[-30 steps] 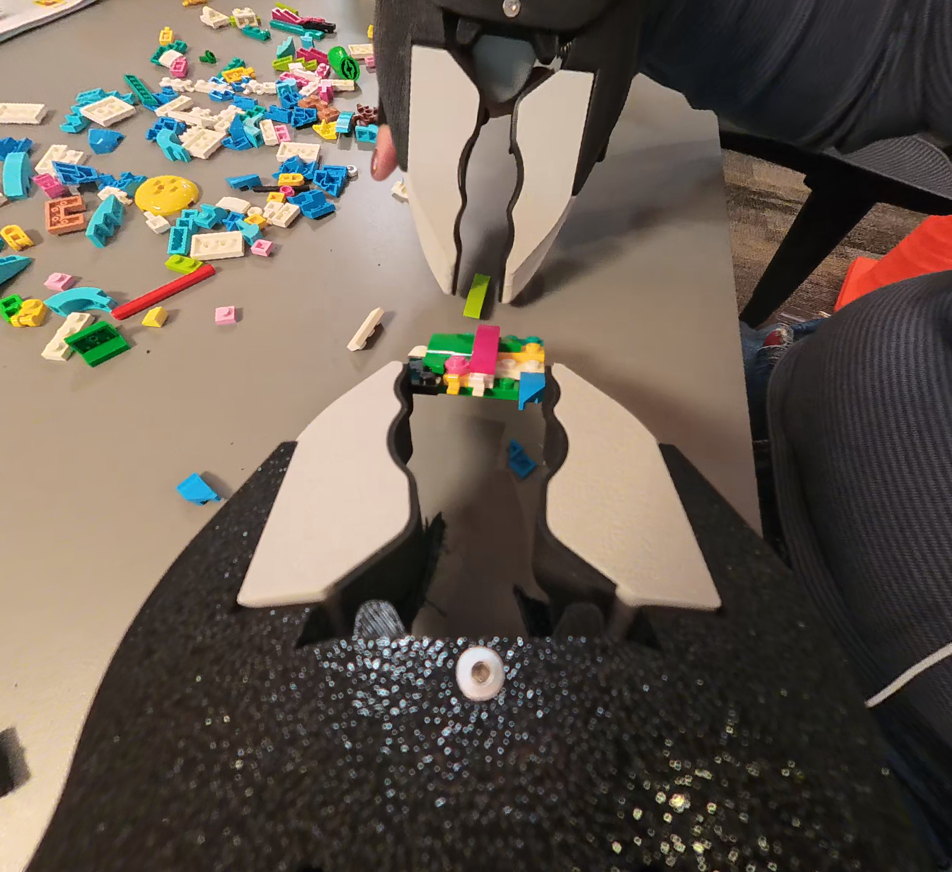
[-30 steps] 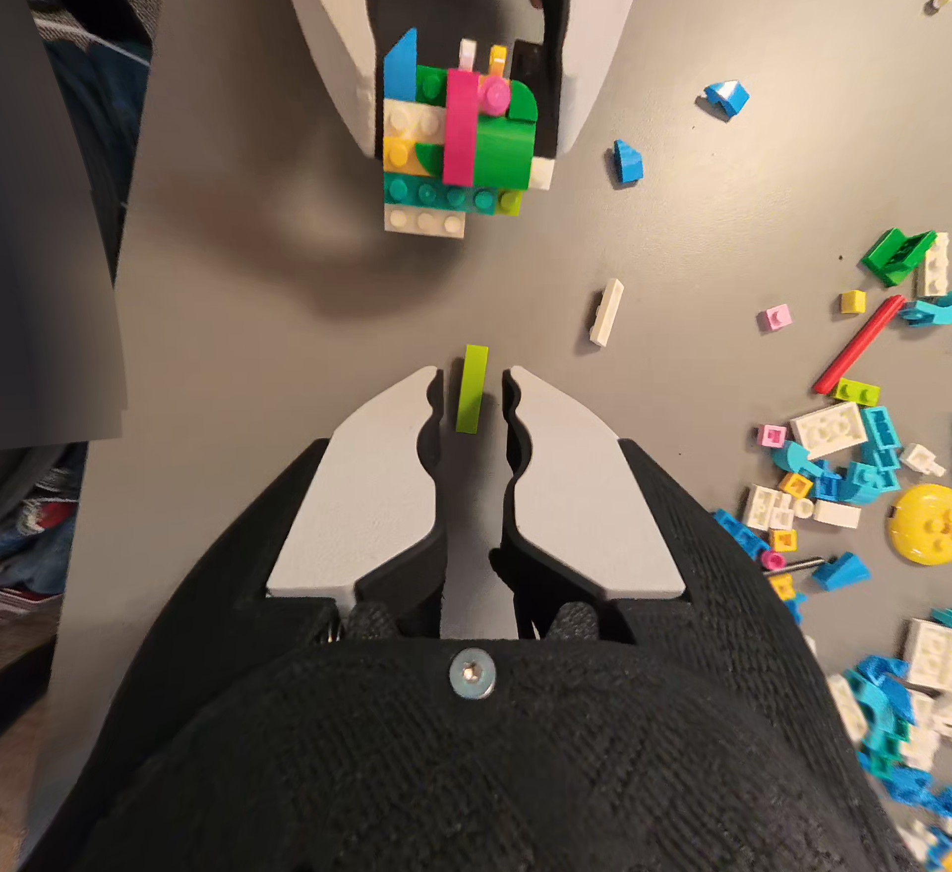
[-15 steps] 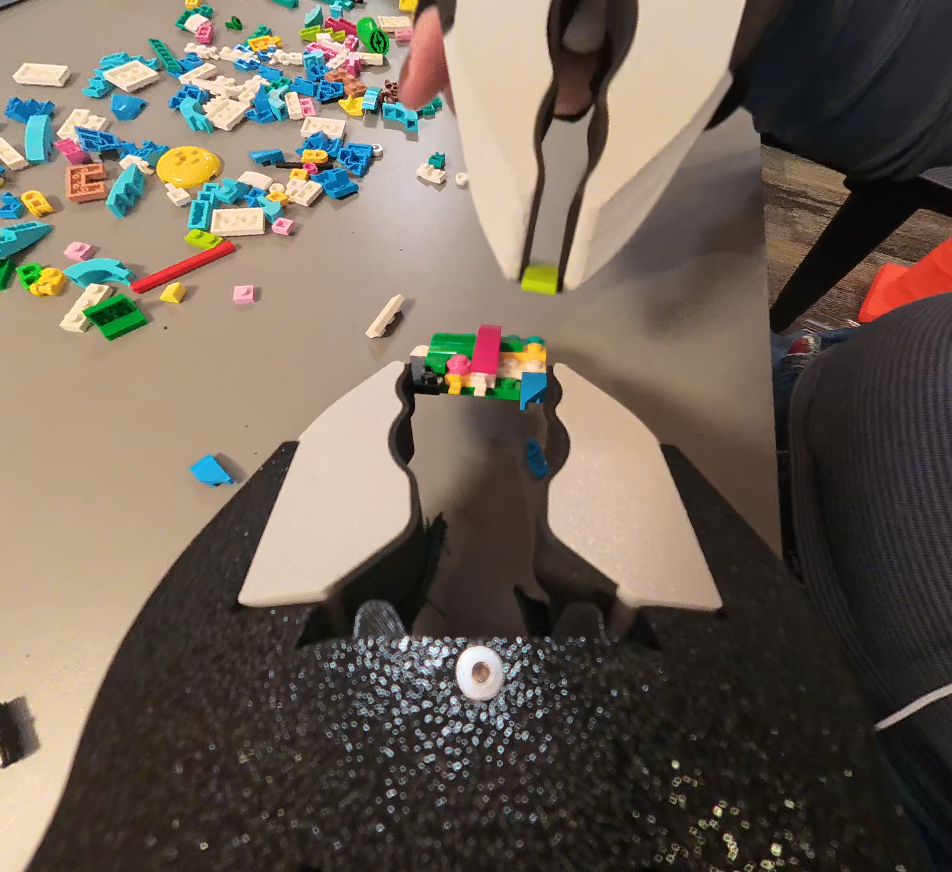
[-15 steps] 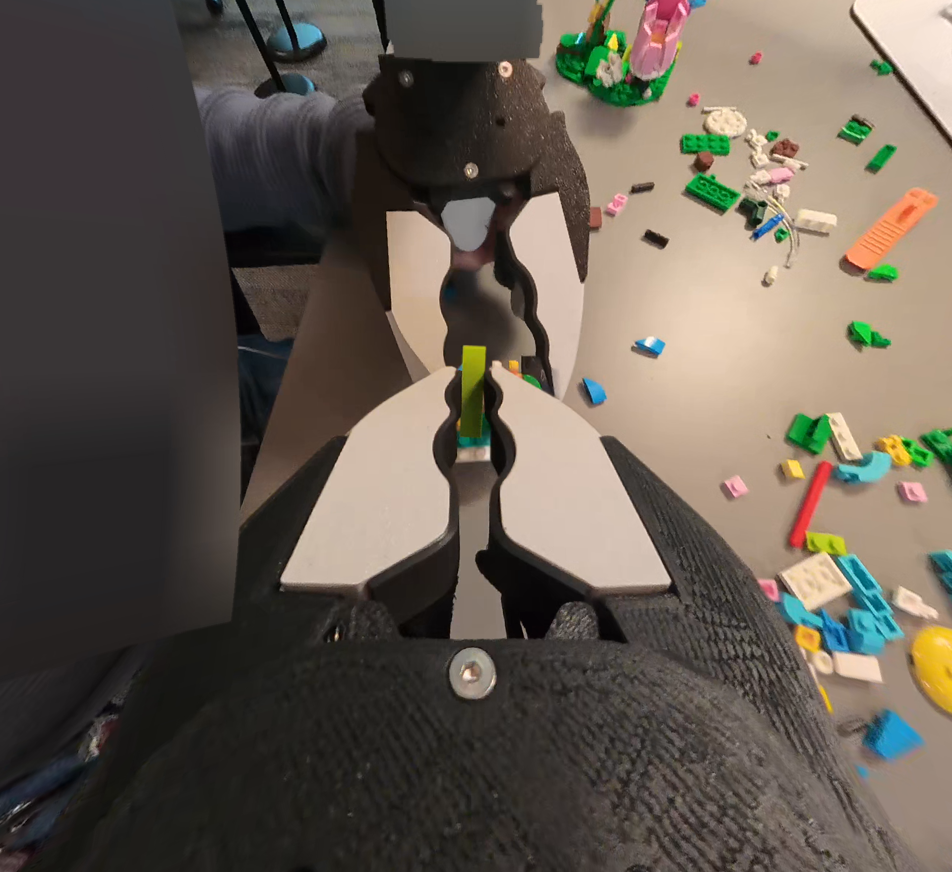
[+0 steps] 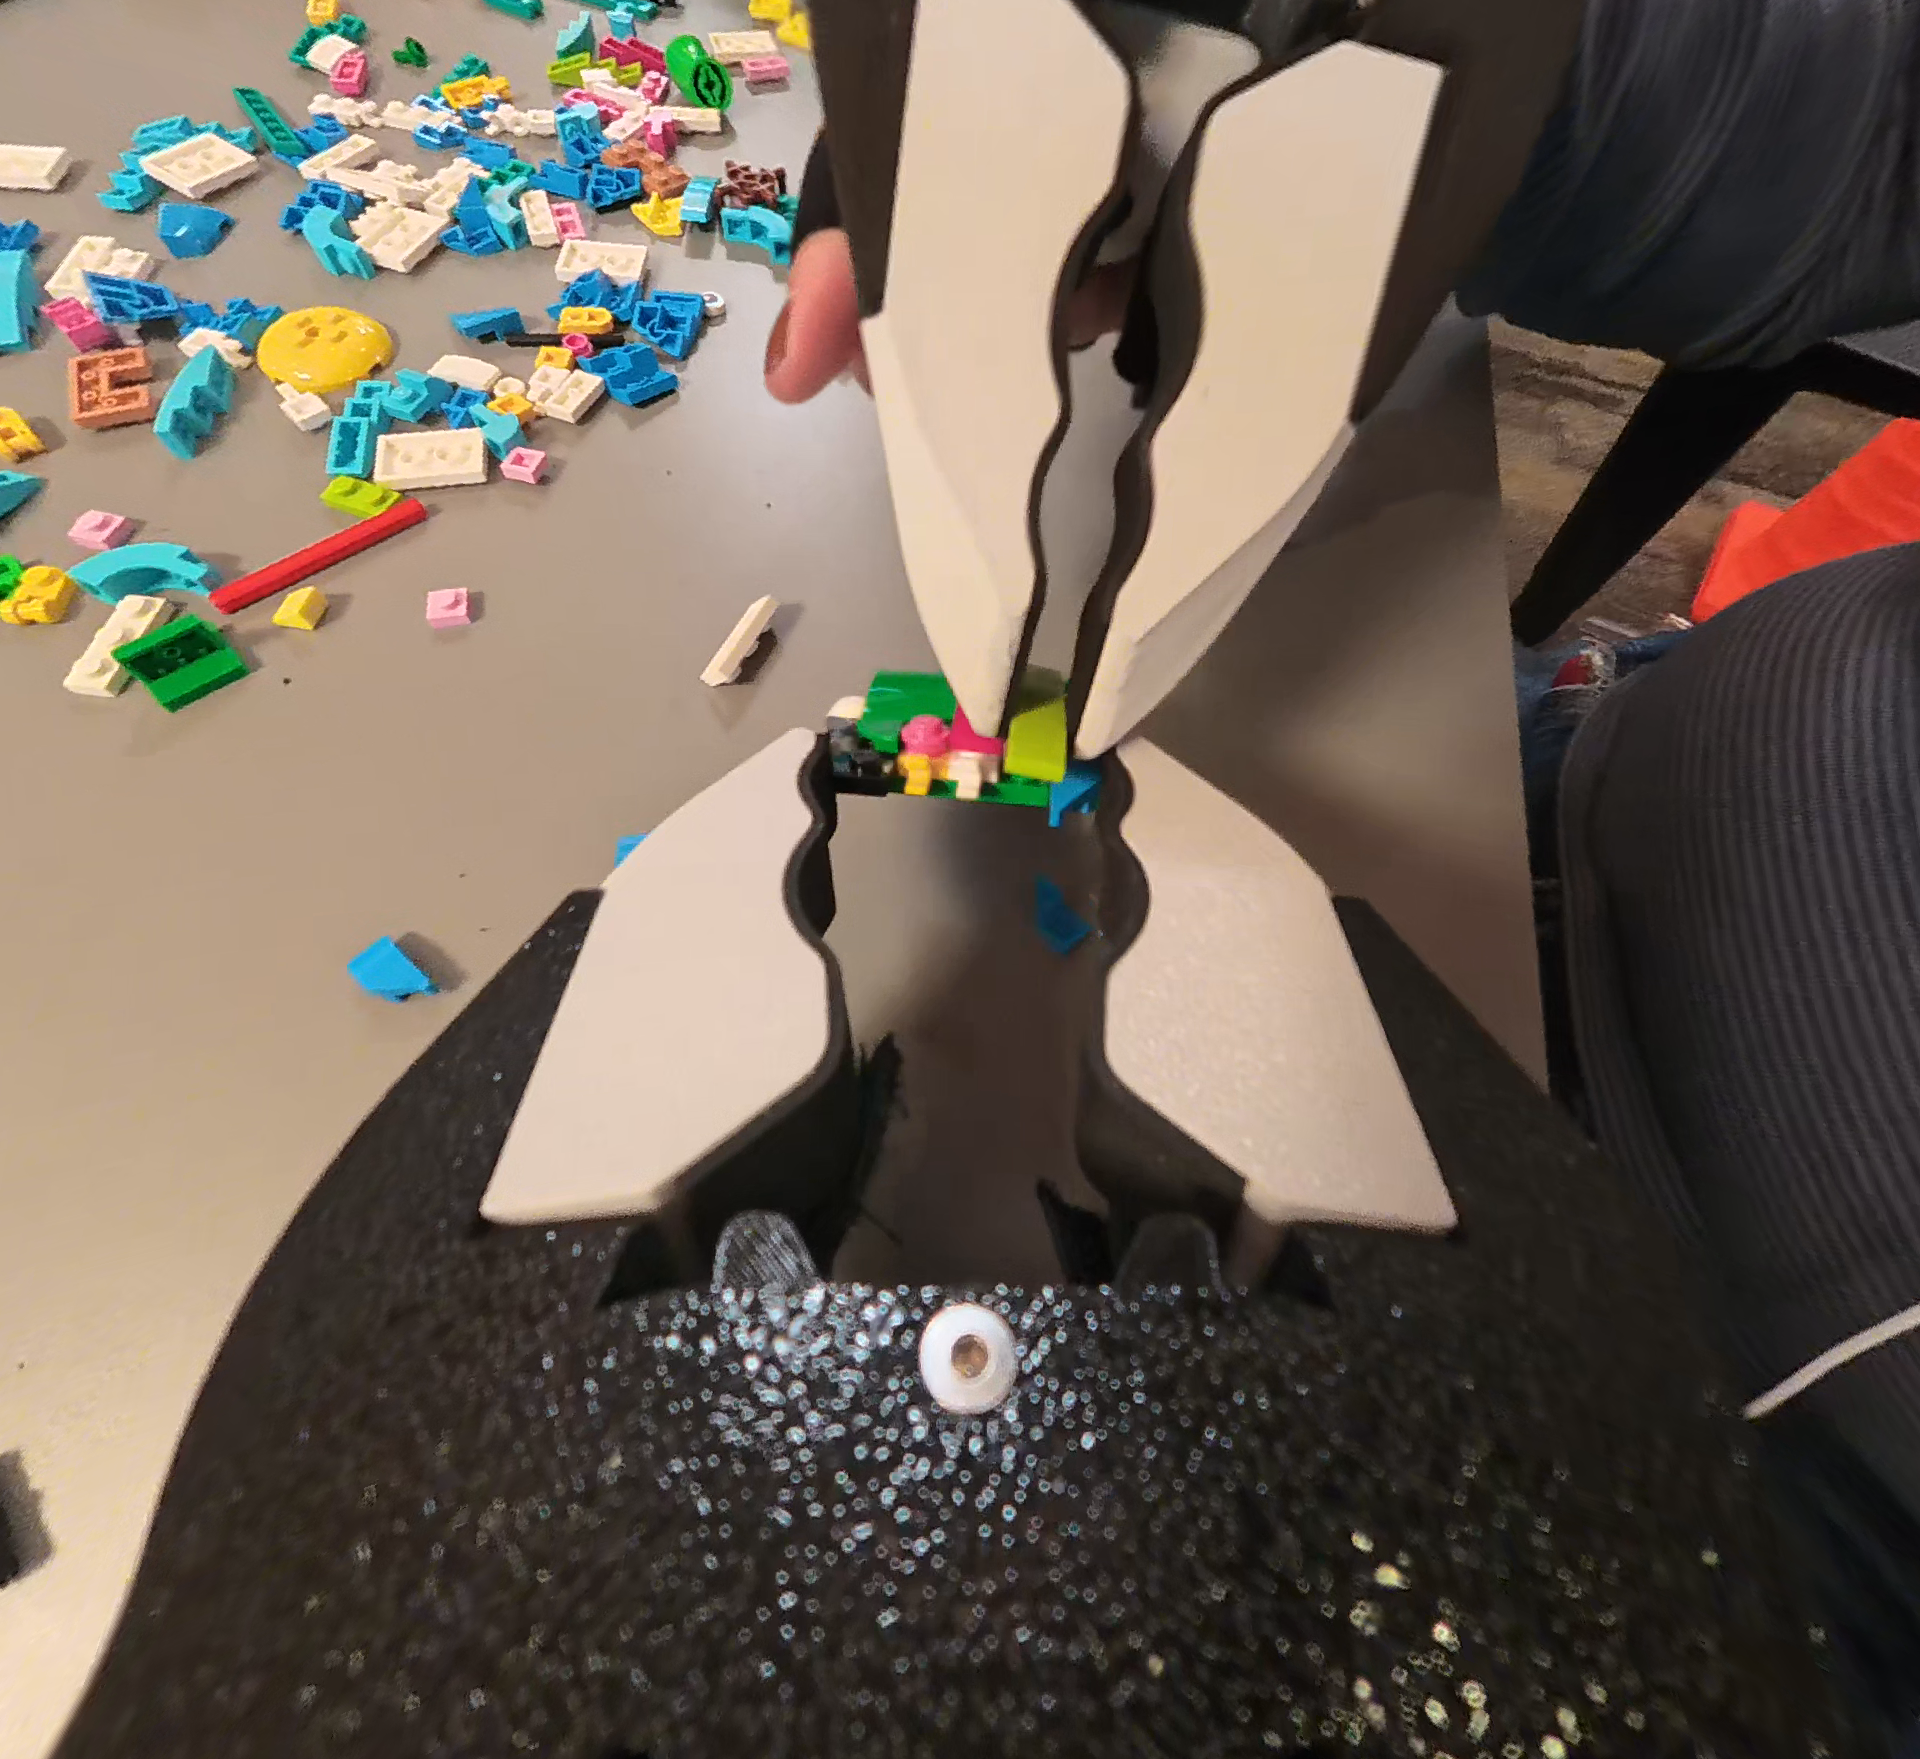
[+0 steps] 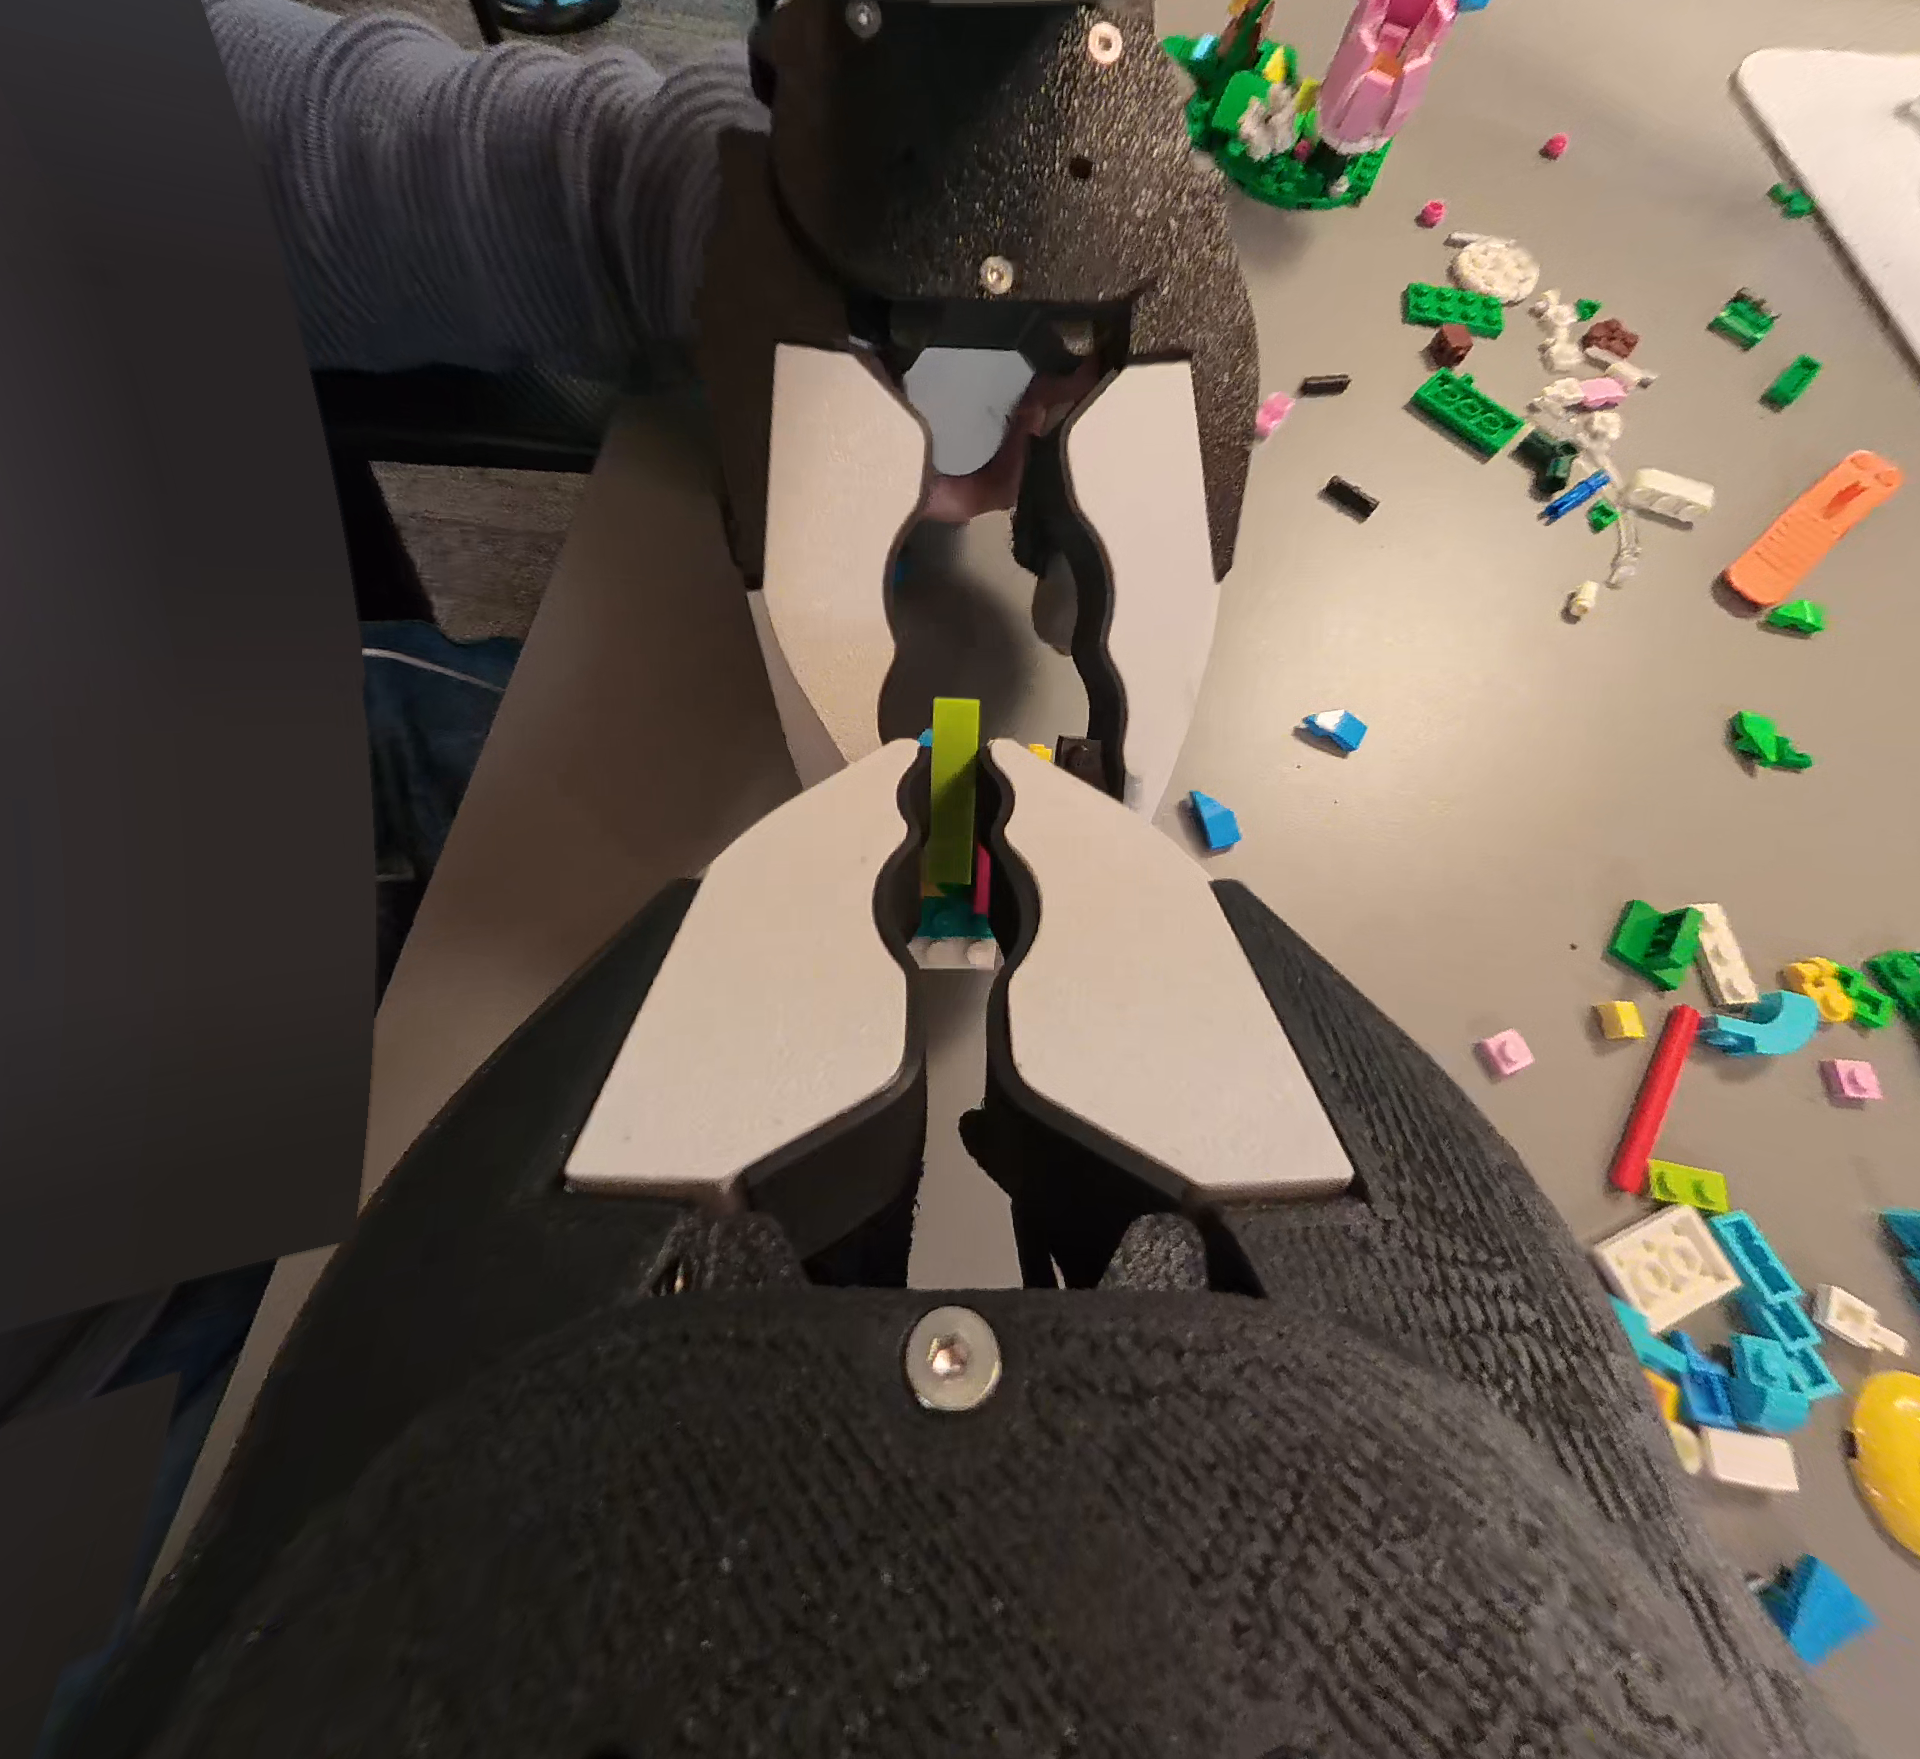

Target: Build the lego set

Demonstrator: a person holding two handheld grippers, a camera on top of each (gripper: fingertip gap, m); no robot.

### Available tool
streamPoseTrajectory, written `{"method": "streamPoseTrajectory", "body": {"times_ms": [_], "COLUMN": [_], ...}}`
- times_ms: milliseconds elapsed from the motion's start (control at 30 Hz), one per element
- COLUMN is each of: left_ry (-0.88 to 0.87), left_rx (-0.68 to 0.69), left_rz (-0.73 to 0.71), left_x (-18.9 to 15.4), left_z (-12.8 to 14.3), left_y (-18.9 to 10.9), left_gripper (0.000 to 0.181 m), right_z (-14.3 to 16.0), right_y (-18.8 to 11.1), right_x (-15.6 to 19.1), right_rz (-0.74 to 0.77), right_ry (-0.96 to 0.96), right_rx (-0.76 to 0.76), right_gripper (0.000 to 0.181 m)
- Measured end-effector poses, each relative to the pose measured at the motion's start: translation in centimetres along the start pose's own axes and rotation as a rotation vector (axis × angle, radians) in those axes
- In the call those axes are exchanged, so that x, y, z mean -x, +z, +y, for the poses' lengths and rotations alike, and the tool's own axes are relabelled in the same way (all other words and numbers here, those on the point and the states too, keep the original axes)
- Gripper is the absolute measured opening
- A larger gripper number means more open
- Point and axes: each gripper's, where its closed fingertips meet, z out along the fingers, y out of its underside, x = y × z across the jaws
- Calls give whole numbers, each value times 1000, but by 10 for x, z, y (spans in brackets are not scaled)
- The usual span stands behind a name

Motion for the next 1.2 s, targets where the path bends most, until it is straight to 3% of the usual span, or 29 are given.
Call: {"method": "streamPoseTrajectory", "body": {"times_ms": [33,267,533,667,900,1200], "left_ry": [7,22,2,-54,-184,-226], "left_rx": [3,10,5,-31,-184,-229], "left_rz": [2,20,7,-5,83,124], "left_x": [-1,-4,-1,5,5,4], "left_z": [0,1,0,-3,-19,-23], "left_y": [0,1,0,-3,-16,-20], "left_gripper": [48,48,48,48,48,48], "right_z": [3,5,9,6,-4,-14], "right_y": [0,-1,-10,-16,-10,-6], "right_x": [1,4,8,7,2,-5], "right_rz": [-14,-27,22,181,476,548], "right_ry": [8,14,-23,-176,-517,-574], "right_rx": [15,24,3,-48,-51,-74], "right_gripper": [7,9,30,46,46,41]}}
